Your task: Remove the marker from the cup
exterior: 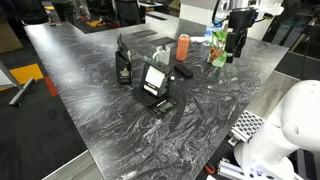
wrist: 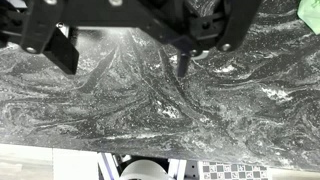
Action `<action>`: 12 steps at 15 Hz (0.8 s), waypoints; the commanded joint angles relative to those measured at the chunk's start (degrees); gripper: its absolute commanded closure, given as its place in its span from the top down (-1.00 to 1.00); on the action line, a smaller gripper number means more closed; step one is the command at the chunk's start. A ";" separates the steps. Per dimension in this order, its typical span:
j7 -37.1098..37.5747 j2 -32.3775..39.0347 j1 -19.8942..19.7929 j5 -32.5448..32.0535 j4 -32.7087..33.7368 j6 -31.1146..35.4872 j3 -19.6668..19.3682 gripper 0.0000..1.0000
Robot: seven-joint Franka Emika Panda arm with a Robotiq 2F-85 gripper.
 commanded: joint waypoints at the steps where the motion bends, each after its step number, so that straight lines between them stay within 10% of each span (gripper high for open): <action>1: -0.24 0.11 -0.43 0.17 0.09 -0.06 0.30 1.00; 12: -0.05 11.28 -0.17 1.22 2.37 24.63 -0.62 1.00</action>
